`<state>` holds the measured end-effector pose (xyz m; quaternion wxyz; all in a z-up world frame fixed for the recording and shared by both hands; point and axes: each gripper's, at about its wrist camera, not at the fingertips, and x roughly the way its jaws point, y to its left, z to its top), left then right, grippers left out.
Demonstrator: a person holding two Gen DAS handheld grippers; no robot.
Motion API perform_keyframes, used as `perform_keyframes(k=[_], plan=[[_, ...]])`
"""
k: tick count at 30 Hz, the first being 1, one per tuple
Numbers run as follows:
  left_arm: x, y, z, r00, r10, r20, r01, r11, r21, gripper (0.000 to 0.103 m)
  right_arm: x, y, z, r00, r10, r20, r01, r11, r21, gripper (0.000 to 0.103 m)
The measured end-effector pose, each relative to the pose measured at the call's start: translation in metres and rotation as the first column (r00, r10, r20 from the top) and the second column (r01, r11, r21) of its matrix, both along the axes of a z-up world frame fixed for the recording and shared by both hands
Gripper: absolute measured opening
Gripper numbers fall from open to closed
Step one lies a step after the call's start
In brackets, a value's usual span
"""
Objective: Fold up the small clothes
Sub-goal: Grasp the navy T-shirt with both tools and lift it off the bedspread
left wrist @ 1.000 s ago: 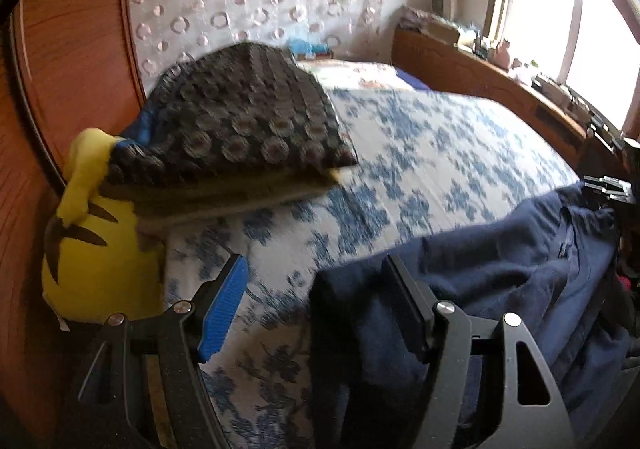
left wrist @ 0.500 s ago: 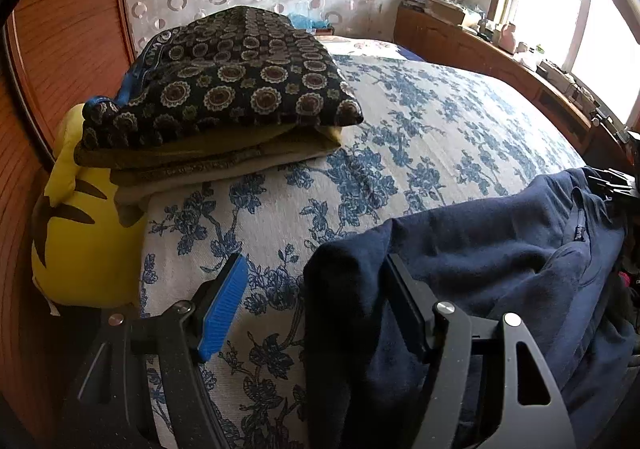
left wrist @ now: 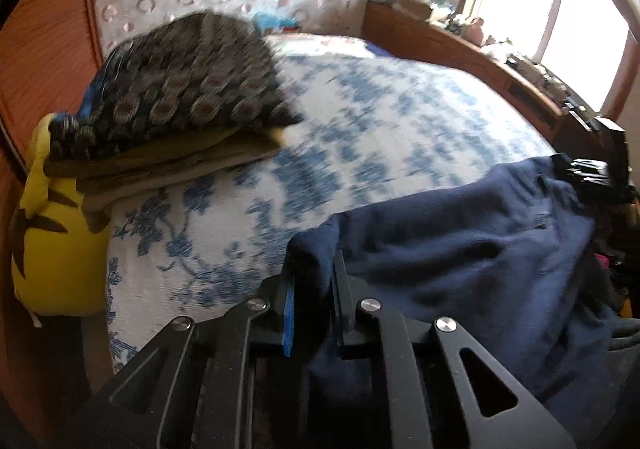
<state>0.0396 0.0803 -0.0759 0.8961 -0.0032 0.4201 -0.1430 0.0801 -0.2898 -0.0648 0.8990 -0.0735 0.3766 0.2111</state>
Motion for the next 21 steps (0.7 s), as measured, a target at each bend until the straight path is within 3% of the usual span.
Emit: perform_keyframes(k=[1, 5, 11, 14, 21], plan=[[-0.006, -0.004, 0.007, 1.000, -0.009, 0.020, 0.009, 1.000, -0.003, 0.014, -0.001, 0.002, 0.000, 0.999, 0.033, -0.011, -0.032, 0.999, 0.018, 0.017], [-0.029, -0.011, 0.045, 0.993, -0.013, 0.114, 0.016, 0.999, -0.027, 0.014, -0.012, 0.000, 0.011, 0.998, 0.061, 0.016, -0.062, 0.996, 0.061, 0.014], [-0.059, -0.017, 0.094, 0.968, -0.010, 0.253, 0.023, 0.999, -0.047, 0.012, -0.046, -0.015, 0.056, 0.988, 0.065, 0.139, -0.086, 0.984, 0.153, 0.013], [-0.076, -0.019, 0.126, 0.935, 0.007, 0.355, 0.026, 0.996, -0.089, 0.012, -0.070, -0.017, 0.081, 0.975, 0.098, 0.199, -0.134, 0.976, 0.174, 0.013], [-0.115, -0.024, 0.216, 0.819, 0.016, 0.574, 0.053, 0.993, -0.103, 0.012, -0.116, -0.031, 0.158, 0.929, 0.134, 0.345, -0.225, 0.945, 0.237, 0.012]])
